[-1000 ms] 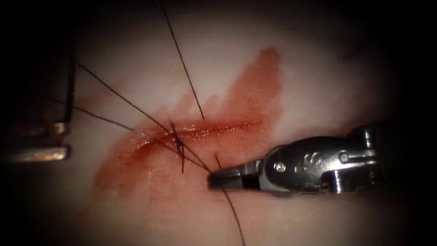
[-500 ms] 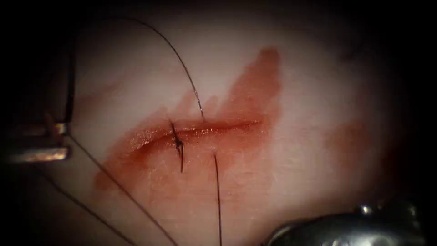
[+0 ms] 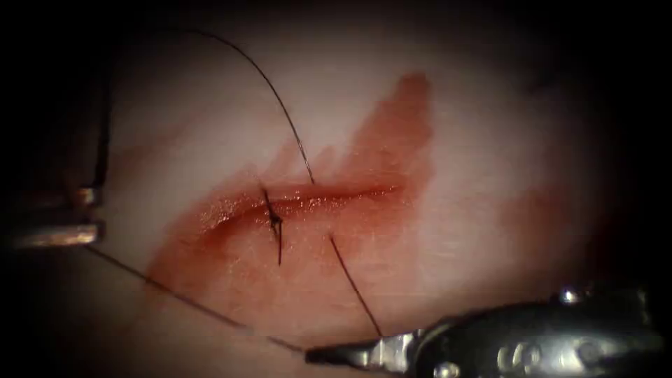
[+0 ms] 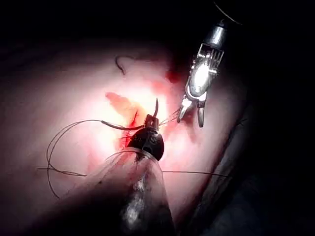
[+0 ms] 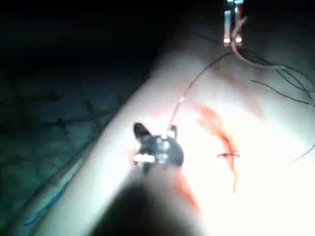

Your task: Wound Closure

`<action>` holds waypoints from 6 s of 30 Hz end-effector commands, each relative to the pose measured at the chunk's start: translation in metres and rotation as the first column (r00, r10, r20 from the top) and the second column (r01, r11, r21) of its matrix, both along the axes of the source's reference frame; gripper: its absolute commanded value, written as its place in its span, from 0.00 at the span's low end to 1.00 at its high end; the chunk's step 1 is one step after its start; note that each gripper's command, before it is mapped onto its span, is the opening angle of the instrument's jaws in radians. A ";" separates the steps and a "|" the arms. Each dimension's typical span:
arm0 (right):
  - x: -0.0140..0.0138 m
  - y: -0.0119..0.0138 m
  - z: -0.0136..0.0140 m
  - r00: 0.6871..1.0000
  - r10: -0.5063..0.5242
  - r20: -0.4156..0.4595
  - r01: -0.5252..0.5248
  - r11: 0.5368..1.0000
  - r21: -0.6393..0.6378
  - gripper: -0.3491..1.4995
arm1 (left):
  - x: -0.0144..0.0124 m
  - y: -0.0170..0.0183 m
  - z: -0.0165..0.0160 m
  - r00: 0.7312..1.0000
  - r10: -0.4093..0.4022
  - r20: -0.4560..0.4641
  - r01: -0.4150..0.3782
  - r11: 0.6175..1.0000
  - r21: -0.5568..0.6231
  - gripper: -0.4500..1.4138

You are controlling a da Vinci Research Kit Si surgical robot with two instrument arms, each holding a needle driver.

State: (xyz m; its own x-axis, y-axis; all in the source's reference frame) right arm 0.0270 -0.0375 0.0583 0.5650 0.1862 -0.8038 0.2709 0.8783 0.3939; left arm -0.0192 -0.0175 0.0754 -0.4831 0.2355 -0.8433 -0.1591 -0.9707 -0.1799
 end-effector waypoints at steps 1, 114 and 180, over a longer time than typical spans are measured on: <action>-0.0005 0.0006 0.0009 1.000 0.025 0.007 -0.025 0.999 -0.026 0.78 | -0.0005 -0.0003 0.0005 1.000 0.000 0.001 0.000 1.000 0.003 0.00; 0.0020 0.0023 0.0134 0.969 0.243 -0.052 -0.249 0.944 -0.218 0.84 | 0.0015 -0.0022 0.0044 1.000 -0.017 0.007 0.017 0.999 0.041 0.00; -0.0023 0.0015 0.0069 0.989 0.145 -0.033 -0.149 0.969 -0.198 0.92 | 0.0049 -0.0048 0.0063 1.000 -0.021 0.010 0.020 0.998 0.056 0.00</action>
State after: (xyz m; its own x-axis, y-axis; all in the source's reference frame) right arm 0.0241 -0.0354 0.0646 0.5297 0.1019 -0.8421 0.1342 0.9702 0.2018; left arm -0.0136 -0.0221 0.0813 -0.4690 0.2947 -0.8326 -0.1799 -0.9548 -0.2366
